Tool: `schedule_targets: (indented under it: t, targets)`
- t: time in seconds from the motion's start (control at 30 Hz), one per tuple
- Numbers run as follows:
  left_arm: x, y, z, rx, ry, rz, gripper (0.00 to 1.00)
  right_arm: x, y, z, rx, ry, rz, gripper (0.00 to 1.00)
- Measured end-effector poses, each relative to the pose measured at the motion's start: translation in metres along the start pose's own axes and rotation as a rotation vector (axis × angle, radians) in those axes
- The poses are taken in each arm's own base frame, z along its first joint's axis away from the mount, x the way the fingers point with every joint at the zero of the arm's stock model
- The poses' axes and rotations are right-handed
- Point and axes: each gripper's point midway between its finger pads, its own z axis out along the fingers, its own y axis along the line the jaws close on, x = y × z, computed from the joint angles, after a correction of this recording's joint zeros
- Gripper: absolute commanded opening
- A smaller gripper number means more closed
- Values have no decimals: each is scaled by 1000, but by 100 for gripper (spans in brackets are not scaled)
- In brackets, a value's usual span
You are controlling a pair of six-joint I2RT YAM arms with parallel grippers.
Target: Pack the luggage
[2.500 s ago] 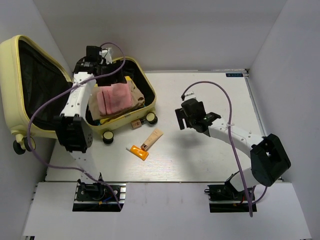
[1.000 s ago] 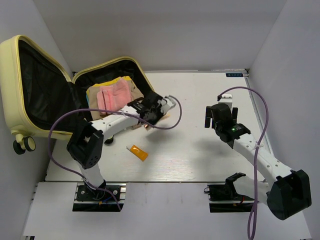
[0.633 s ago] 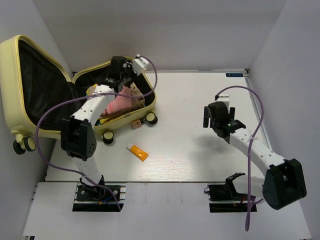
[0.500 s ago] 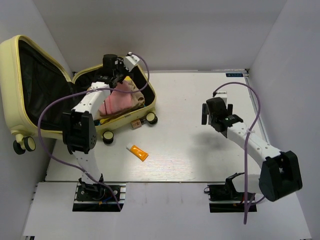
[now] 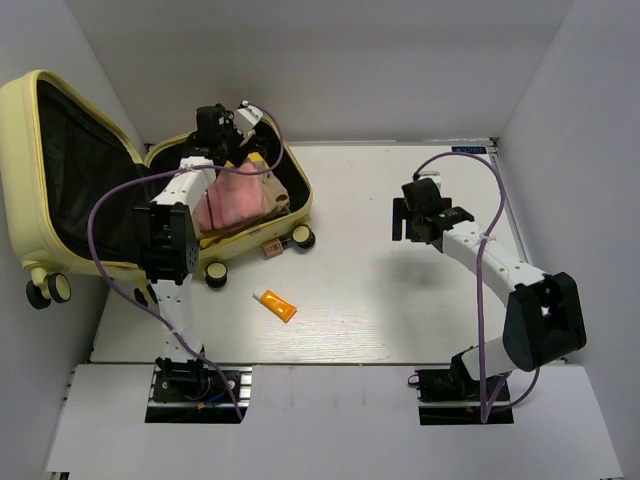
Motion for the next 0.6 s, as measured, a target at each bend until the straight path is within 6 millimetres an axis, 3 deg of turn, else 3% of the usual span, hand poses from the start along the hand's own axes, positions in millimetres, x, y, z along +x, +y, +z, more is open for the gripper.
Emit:
schedule_targets:
  t: [0.13, 0.23, 0.33, 0.47, 0.53, 0.6]
  targets:
    - [-12, -4, -23, 32, 9, -88, 100, 2, 5, -1, -31, 8, -5, 90]
    - [-32, -27, -72, 147, -6, -133, 100, 9, 9, -1, -65, 20, -17, 90]
    - [-71, -70, -141, 254, -43, -139, 100, 18, 11, -3, -95, 38, -39, 90]
    - [-120, -156, -222, 374, -82, -206, 100, 31, 13, -5, -128, 59, -61, 90]
    - [-118, -193, -250, 458, -21, -298, 100, 37, 13, -6, -138, 68, -71, 90]
    - [-100, -211, -260, 493, 118, -424, 100, 43, 12, -8, -148, 79, -78, 90]
